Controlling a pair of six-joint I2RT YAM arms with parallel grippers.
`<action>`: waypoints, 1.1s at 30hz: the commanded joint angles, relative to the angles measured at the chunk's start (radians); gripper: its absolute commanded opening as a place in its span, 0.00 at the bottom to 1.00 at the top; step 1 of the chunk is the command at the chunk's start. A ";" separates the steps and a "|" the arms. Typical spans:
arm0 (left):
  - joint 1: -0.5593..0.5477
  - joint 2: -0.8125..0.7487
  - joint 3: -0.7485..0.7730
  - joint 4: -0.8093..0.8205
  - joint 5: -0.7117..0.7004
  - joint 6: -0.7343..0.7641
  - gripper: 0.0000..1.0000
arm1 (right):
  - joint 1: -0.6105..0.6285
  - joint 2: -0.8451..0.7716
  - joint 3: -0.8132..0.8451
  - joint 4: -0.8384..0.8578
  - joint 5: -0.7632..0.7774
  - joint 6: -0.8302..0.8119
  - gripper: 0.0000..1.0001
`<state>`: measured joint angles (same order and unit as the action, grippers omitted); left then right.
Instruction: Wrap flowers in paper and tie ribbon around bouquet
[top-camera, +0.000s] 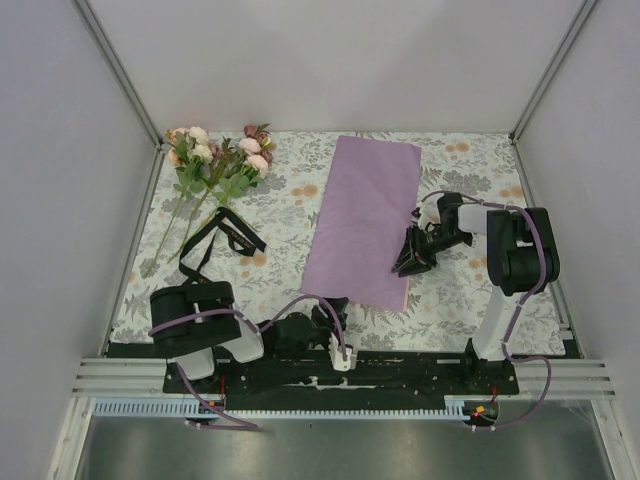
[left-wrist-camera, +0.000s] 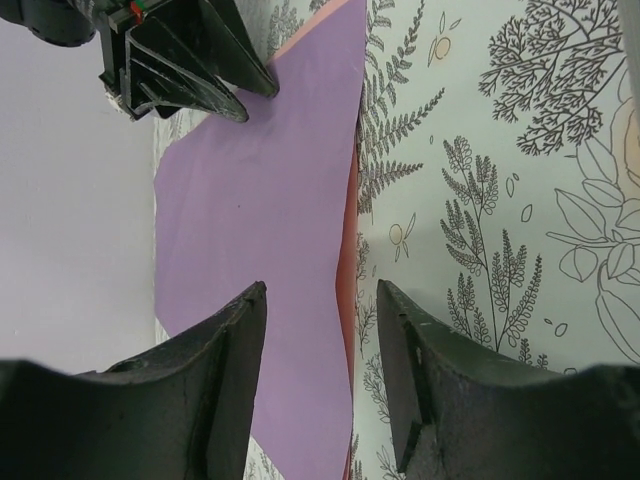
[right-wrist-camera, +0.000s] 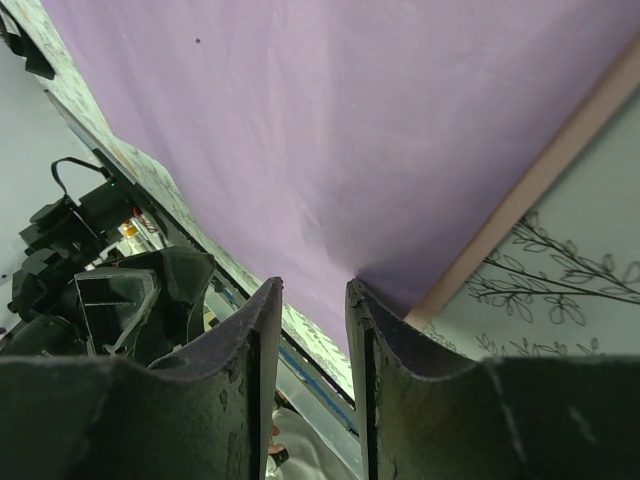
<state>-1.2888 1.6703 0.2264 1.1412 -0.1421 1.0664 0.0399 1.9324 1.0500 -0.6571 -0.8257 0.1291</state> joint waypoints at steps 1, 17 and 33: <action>-0.006 0.063 0.025 0.152 -0.043 0.046 0.54 | 0.029 -0.004 0.033 -0.027 0.088 0.010 0.40; 0.025 0.167 0.067 0.226 -0.040 0.092 0.47 | 0.035 0.005 0.036 -0.038 0.089 0.010 0.40; 0.066 0.241 0.114 0.244 -0.021 0.147 0.38 | 0.035 0.020 0.045 -0.045 0.080 0.010 0.39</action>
<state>-1.2320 1.8828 0.3107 1.2678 -0.1799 1.1648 0.0704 1.9327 1.0706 -0.6865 -0.7856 0.1459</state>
